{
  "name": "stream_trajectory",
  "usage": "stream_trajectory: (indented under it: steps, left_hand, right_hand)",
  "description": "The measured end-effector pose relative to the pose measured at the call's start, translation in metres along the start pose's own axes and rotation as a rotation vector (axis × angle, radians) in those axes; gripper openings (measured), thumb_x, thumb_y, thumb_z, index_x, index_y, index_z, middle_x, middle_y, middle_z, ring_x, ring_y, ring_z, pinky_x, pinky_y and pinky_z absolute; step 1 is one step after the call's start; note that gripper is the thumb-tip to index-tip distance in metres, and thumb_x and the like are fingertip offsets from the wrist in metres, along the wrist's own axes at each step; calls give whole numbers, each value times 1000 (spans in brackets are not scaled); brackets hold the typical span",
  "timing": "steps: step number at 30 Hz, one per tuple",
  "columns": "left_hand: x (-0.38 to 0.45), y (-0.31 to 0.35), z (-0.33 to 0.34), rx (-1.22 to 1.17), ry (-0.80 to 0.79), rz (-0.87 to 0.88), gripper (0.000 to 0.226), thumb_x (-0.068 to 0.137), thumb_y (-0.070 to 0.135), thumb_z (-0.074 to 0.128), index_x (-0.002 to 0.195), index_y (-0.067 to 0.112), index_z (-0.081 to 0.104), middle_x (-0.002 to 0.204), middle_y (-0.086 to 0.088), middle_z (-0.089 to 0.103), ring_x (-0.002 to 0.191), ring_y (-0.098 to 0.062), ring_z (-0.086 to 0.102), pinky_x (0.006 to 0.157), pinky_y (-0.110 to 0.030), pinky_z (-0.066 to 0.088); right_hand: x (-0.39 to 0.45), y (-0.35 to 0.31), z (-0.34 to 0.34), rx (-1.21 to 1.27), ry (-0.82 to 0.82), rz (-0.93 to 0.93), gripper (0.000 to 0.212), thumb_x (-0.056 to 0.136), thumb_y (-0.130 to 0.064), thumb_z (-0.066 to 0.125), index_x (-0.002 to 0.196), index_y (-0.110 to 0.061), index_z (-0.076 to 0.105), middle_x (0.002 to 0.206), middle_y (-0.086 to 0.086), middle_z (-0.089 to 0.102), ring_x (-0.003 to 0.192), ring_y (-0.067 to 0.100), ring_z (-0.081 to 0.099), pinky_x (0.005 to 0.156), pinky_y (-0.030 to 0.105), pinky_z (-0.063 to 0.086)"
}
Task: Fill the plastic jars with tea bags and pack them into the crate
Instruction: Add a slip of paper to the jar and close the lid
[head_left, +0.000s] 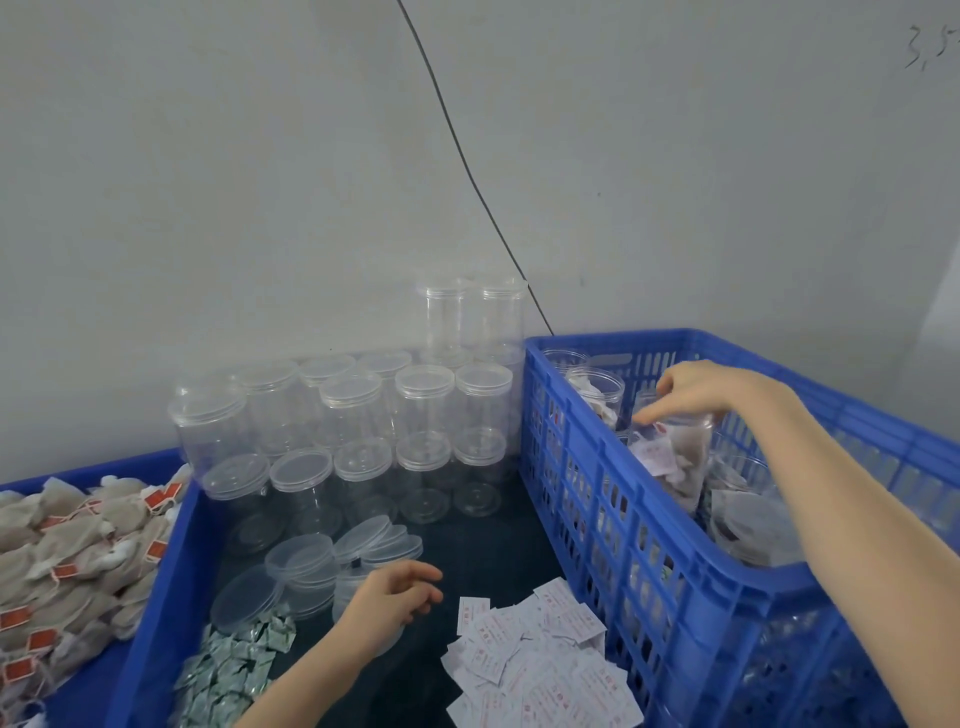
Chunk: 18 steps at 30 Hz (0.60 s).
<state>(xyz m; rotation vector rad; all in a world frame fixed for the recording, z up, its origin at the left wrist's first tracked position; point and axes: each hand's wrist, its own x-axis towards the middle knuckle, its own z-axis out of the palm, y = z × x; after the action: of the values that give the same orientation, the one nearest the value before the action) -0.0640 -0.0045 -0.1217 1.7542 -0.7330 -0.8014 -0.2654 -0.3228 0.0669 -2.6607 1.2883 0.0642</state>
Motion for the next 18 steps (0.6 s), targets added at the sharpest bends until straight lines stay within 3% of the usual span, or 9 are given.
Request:
stream_trajectory:
  steps: [3,5,9,13,18]
  left_hand:
    - [0,-1,0,18,-1,-2,22,92,-5,49,92,11,63,77,-2,67,68,-12,55,51,-11,36]
    - [0,-1,0,30,-3,-6,22,92,-5,50,93,12,63,77,-1,67,68,-12,55,51,-11,36]
    - [0,-2,-2,52,-10,-14,20,93,-2,50,96,13,63,80,-1,68,71,-12,56,54,-13,37]
    - [-1,-1,-2,64,-18,-18,19,93,0,51,97,14,63,82,0,68,72,-11,57,55,-12,38]
    - [0,7,-6,-10,9,-3,21,92,-5,49,95,11,63,80,-2,67,69,-10,55,53,-11,38]
  right_hand:
    - [4,-9,14,-36,-62,-81,74,75,-61,74,129,-14,55,131,2,56,116,21,55,92,33,47]
    - [7,-14,21,-22,-82,-122,84,76,-59,75,142,-17,43,140,0,48,121,19,50,97,32,43]
    - [15,-18,31,52,-84,-186,84,81,-53,74,147,-17,37,145,1,46,128,20,49,106,35,42]
    - [22,-19,39,93,-5,-201,86,80,-46,77,148,-14,35,146,6,45,129,23,49,106,37,42]
    - [28,-11,43,183,-73,-169,99,79,-42,80,153,-13,21,155,9,31,135,26,40,110,40,39]
